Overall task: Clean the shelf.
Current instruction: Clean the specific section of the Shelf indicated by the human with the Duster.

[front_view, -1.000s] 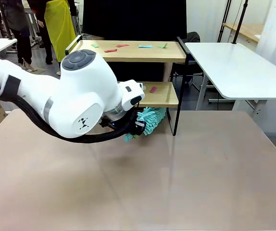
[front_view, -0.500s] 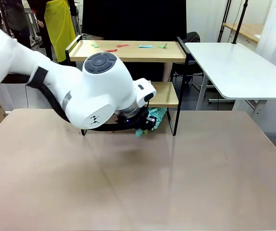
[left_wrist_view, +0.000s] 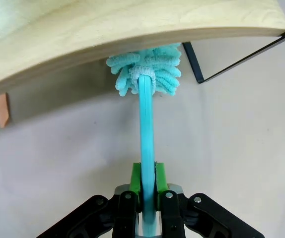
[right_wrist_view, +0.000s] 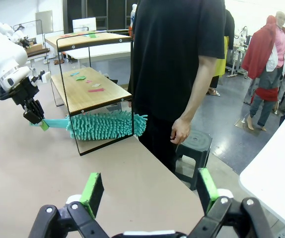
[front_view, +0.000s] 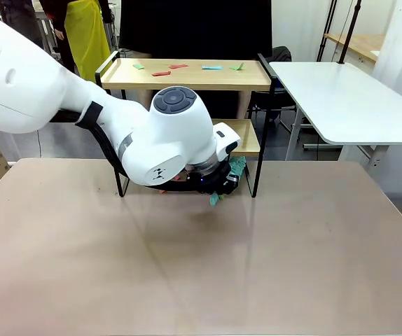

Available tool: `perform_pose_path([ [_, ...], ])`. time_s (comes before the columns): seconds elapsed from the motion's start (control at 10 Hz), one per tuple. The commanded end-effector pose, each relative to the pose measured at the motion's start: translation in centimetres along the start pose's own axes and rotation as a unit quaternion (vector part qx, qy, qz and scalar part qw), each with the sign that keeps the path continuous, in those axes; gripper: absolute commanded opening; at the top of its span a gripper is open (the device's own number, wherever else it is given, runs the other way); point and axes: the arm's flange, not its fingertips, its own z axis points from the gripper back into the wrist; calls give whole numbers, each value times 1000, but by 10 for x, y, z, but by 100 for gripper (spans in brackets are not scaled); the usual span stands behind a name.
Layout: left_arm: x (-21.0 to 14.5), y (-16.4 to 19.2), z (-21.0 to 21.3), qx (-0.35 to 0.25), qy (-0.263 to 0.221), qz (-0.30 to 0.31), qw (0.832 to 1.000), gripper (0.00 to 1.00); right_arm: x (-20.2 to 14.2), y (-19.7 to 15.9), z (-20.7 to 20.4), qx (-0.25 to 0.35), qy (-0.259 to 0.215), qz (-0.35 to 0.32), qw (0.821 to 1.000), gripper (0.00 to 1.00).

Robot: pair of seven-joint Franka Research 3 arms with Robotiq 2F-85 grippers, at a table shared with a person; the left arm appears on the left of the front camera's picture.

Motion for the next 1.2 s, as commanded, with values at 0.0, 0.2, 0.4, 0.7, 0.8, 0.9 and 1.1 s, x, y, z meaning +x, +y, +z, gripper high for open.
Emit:
perform_pose_path([
  [0.0, 0, -11, -13, 11, -2, 24, 1000, 13, 3, 0, -1, 0, -2, 3, 1000, 100],
  [0.2, 2, -11, -19, -2, 18, 26, 999, 13, 3, 0, -1, 0, -2, 3, 1000, 100],
  [0.4, -3, -7, -11, -3, 9, 10, 1000, 13, 3, 0, -1, 0, -2, 3, 1000, 100],
  [0.7, -8, 9, -7, 29, 33, 50, 998, 13, 3, 0, -1, 0, -2, 3, 1000, 100],
  [0.8, -11, 14, -7, 28, 36, 59, 997, 13, 3, 0, -1, 0, -2, 3, 1000, 100],
  [0.9, -14, 21, -5, 30, 36, 67, 997, 13, 3, 0, -1, 0, -2, 3, 1000, 100],
  [1.1, -19, 32, -1, 41, 45, 73, 995, 13, 3, 0, -1, 0, -2, 3, 1000, 100],
])
